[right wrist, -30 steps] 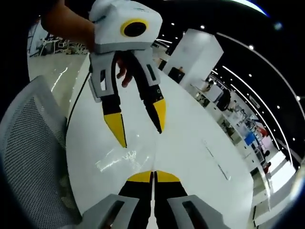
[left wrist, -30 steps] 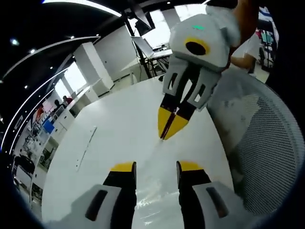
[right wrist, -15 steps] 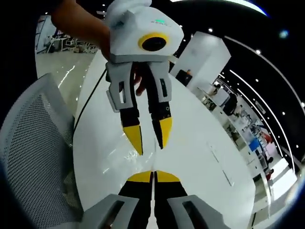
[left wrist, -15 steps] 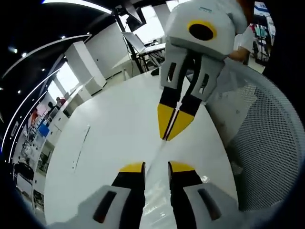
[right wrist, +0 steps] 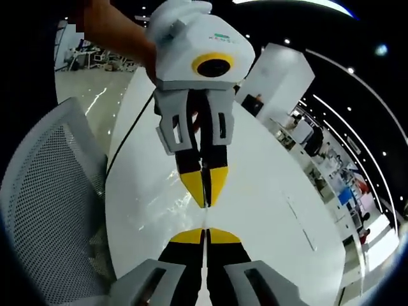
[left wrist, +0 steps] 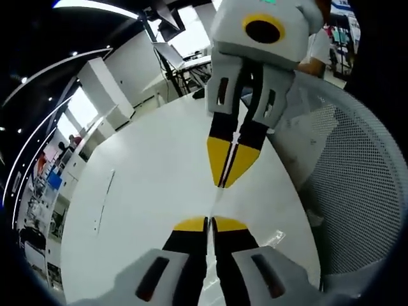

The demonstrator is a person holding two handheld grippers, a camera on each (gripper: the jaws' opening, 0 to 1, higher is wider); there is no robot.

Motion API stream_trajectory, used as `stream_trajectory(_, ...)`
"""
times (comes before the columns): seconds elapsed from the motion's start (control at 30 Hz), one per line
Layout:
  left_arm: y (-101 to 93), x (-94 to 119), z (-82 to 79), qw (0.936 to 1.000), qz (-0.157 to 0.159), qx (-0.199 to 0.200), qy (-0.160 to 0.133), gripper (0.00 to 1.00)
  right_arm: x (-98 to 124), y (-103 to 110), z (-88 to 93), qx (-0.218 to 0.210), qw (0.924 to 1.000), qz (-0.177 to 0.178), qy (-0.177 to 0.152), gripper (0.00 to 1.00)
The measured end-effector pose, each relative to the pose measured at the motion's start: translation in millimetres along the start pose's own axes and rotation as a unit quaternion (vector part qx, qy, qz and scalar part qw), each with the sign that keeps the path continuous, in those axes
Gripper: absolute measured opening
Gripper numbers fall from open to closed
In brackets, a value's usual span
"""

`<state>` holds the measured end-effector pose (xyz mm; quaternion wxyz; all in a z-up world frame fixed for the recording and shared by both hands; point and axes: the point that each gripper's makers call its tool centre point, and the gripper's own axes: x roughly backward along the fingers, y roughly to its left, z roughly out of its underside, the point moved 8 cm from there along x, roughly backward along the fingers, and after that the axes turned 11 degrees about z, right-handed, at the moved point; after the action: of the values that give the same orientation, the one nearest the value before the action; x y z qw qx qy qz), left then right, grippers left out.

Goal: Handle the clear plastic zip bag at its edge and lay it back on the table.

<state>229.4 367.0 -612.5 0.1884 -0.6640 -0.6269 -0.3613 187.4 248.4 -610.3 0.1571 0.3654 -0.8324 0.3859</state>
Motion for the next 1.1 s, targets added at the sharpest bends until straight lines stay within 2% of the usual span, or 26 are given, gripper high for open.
stream_trajectory(0.1,-3.2,-1.2,0.5,0.9999,0.007,-0.009,0.005,0.0,0.2,1.9,1.5,-0.015,0.9999,-0.004,0.004,0.0)
stream_trajectory(0.6,-9.6,-0.4,-0.4,0.9992,0.017,-0.033,0.011,0.0,-1.4,3.7,5.4,-0.002,0.9999,-0.005,0.01,0.0)
stream_trajectory(1.1,-9.7,2.4,1.0,0.9995,0.016,-0.027,0.005,0.0,-0.8,5.5,3.6,0.01,0.9999,-0.009,0.0,0.0)
